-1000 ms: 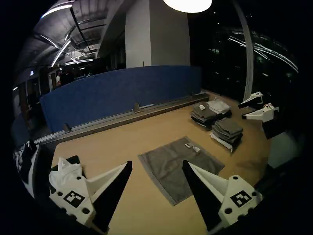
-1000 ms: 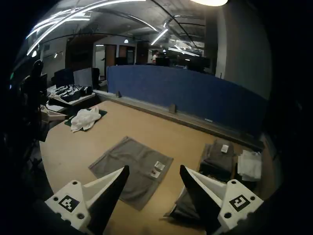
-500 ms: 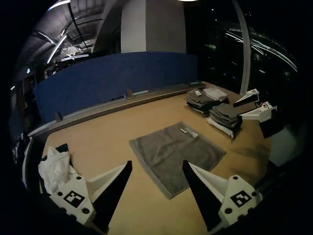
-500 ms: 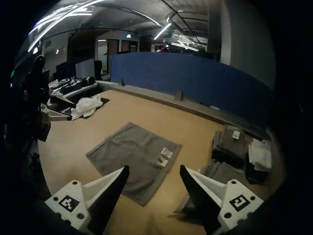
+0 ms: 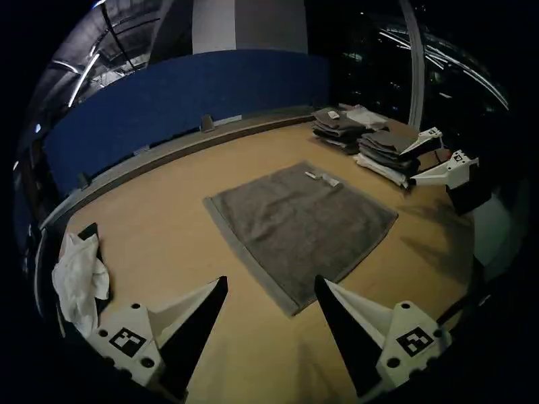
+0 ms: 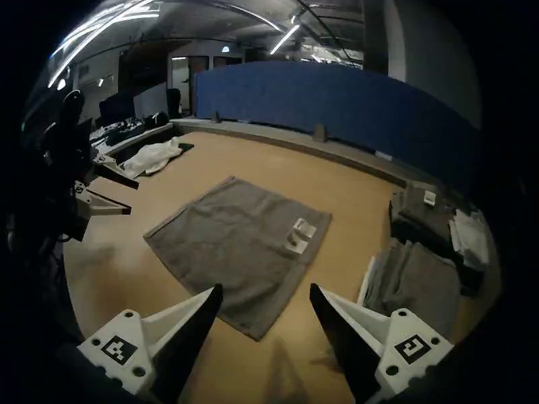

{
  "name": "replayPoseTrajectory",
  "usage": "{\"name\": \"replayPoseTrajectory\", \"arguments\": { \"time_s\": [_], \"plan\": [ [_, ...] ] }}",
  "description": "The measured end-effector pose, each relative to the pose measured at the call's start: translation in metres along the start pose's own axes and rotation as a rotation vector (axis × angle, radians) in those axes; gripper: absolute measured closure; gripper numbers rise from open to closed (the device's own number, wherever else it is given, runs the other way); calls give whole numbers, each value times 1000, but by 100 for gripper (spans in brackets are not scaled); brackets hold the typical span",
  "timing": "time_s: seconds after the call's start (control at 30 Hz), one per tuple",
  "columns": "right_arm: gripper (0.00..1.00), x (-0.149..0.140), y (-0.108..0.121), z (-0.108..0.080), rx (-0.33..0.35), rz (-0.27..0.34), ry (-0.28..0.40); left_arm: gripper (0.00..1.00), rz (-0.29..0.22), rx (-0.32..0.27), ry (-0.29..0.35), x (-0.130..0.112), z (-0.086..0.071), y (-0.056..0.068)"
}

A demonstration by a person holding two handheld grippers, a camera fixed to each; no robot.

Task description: Fold towel

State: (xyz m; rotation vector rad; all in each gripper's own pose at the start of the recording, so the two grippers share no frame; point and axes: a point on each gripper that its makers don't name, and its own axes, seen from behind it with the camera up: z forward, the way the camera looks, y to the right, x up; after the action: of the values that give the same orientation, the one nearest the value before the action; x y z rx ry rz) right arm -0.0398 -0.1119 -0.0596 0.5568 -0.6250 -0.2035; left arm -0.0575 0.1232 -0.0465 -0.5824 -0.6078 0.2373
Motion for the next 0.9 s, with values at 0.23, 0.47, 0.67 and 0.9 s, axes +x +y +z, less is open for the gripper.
{"name": "replayPoseTrajectory", "arguments": {
  "time_s": [0.23,0.47,0.67,0.9],
  "plan": [
    [0,-26,-1,15,-6,-3,-34,4,11,-8,-23,-19,15,4],
    [0,-45,-5,21,-3,1,-58,4,13,-24,-34,-30,21,9],
    [0,-52,-5,24,-8,-2,-70,4,18,-44,-37,-36,24,13],
    [0,-60,-6,28,-7,-8,-90,4,27,-63,-53,-43,28,17]
  ]
}}
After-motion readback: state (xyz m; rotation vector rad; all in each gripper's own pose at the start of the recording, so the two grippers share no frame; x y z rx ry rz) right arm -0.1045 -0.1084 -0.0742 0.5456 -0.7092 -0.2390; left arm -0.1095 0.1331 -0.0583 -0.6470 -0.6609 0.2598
